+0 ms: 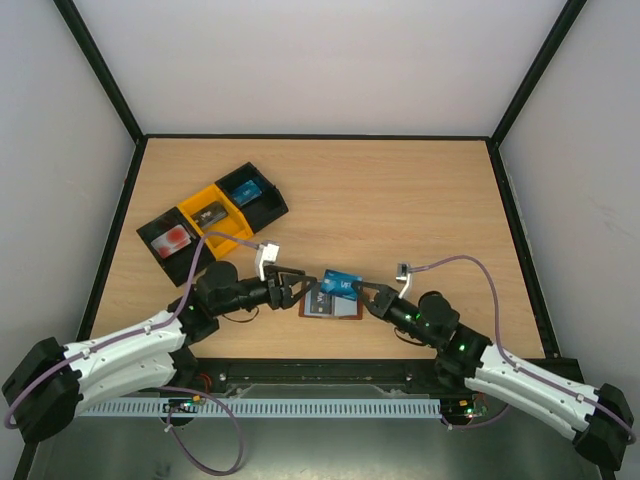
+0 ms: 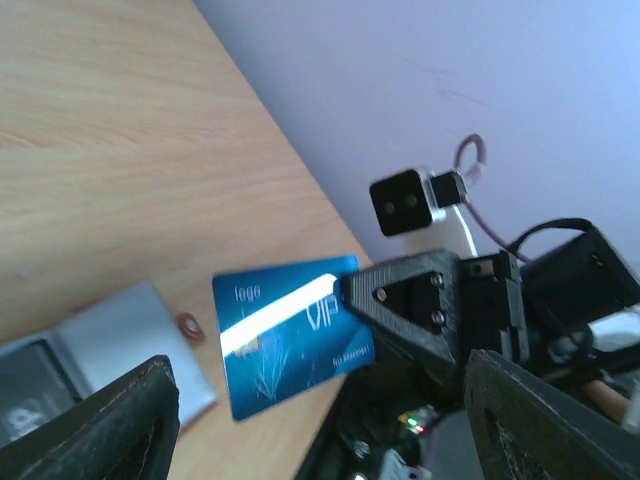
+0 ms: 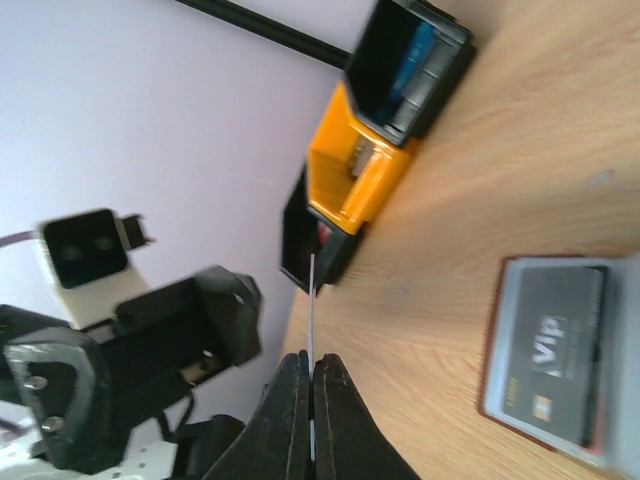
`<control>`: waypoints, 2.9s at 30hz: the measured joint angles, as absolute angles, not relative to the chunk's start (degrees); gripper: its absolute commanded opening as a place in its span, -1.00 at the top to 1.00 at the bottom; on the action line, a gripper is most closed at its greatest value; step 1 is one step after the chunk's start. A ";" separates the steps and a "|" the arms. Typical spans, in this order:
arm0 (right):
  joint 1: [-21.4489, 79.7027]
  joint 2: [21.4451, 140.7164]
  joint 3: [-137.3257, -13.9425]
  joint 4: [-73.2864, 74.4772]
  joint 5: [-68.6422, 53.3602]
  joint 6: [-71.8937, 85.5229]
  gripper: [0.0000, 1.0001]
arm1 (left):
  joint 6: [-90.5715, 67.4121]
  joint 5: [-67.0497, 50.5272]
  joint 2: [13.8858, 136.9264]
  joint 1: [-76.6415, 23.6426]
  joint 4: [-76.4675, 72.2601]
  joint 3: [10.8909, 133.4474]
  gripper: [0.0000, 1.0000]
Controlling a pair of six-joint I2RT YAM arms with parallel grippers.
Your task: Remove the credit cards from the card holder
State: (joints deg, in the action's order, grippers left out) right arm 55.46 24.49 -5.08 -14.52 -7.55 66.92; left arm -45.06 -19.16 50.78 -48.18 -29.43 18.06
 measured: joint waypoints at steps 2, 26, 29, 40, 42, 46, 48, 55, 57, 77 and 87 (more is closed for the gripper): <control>55.46 22.00 -4.49 -15.79 -7.51 67.31 0.95 | -47.90 -21.65 51.11 -48.18 -31.24 17.50 -0.58; 55.46 21.87 -2.42 -24.18 -11.49 70.94 0.95 | -56.55 -31.11 60.34 -47.53 -37.52 19.31 0.62; 55.46 21.58 -2.00 -24.56 -11.62 71.07 0.95 | -57.08 -31.22 61.01 -47.53 -38.13 19.33 0.80; 55.46 18.52 -0.54 -23.70 -10.74 72.47 0.24 | -57.65 -31.00 60.45 -47.27 -39.99 19.00 0.95; 55.46 17.45 -0.51 -22.59 -9.96 72.82 0.02 | -57.47 -30.02 59.42 -47.16 -39.72 18.63 0.95; 55.46 15.84 -0.51 -20.40 -8.10 73.17 -0.33 | -55.92 -26.55 56.64 -46.83 -36.47 18.61 0.95; 55.46 15.57 -0.51 -19.00 -7.25 72.99 -0.51 | -54.68 -24.34 55.00 -46.54 -33.85 18.76 0.95; 55.46 16.95 -1.83 -11.25 -3.97 70.57 -0.95 | -50.04 -13.89 49.80 -42.94 -22.31 22.20 0.95; 55.46 18.02 -2.52 -9.45 -3.18 69.93 -0.95 | -49.12 -11.07 49.15 -41.21 -20.40 22.92 0.95; 55.46 32.10 -6.76 -7.53 -4.32 63.46 -0.95 | -45.60 10.48 67.99 -20.14 -8.80 39.86 0.95; 55.46 35.42 -10.13 -6.72 -4.60 62.17 -0.95 | -45.56 15.92 79.85 -18.81 -5.43 49.76 0.95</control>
State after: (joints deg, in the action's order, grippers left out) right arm 55.46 35.42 -10.13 -6.72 -4.60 62.17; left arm -45.56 15.92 79.85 -18.81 -5.43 49.76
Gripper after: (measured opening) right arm 0.977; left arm 0.030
